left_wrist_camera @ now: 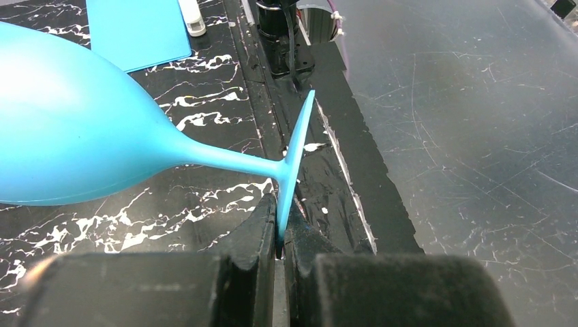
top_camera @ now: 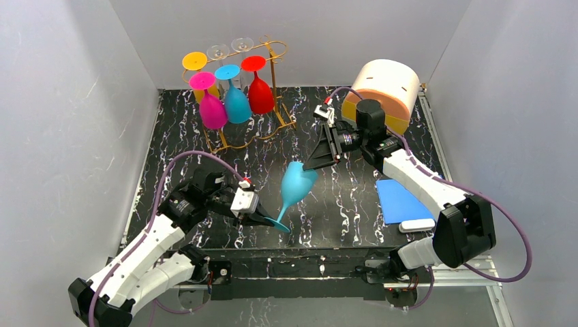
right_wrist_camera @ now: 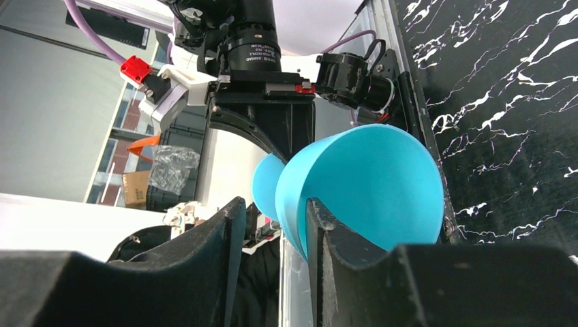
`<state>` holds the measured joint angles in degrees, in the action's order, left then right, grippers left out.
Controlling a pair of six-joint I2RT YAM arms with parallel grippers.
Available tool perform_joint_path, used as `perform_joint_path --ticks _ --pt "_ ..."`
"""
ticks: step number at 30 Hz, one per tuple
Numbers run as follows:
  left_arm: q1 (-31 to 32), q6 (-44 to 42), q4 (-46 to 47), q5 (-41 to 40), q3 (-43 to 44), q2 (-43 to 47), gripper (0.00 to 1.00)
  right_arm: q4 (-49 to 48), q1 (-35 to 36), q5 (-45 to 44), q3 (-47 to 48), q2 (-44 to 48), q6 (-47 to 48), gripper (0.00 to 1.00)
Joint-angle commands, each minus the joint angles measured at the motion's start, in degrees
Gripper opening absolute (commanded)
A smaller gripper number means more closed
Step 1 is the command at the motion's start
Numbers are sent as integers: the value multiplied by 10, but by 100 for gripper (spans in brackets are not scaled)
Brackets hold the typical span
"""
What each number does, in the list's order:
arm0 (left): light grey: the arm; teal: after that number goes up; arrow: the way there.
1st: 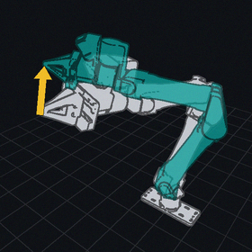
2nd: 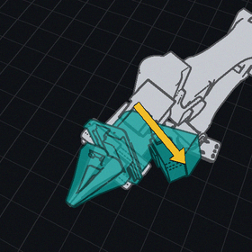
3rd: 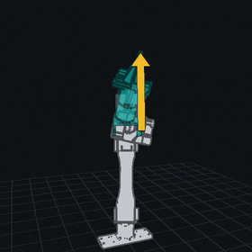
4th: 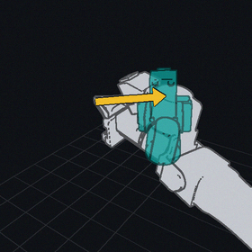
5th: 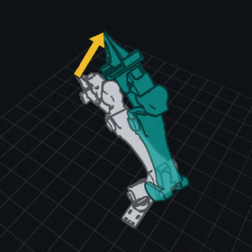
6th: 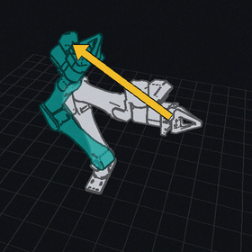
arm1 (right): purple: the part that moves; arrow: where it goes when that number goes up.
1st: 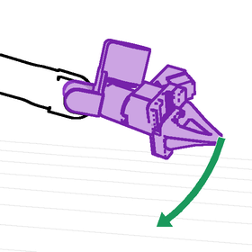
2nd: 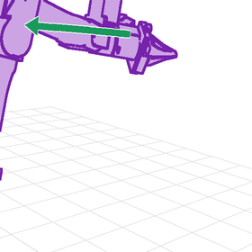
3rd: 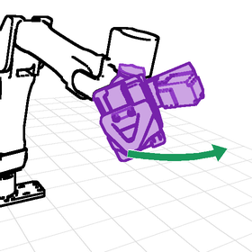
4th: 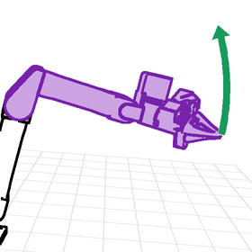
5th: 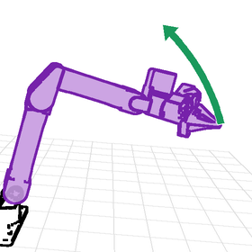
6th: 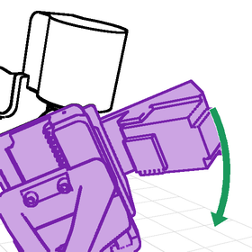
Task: Take the wine glass off the wine glass rack
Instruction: Place the wine glass at the center of the board.
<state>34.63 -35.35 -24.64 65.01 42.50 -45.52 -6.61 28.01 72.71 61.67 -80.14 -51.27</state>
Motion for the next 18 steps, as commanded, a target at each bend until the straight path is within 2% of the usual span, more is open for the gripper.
perform_joint_path --ticks 1,4,10,18 --pt "1 -12 -14 0 20 4 0 -30 6 41 28 -1 -5 44" --pt "1 -21 -33 -20 18 7 0 -35 6 57 25 1 -5 40" --pt "1 -31 -41 -25 24 -6 0 -36 16 68 26 9 2 39" --pt "1 -36 -45 -33 27 -10 0 -6 20 60 36 3 23 23"
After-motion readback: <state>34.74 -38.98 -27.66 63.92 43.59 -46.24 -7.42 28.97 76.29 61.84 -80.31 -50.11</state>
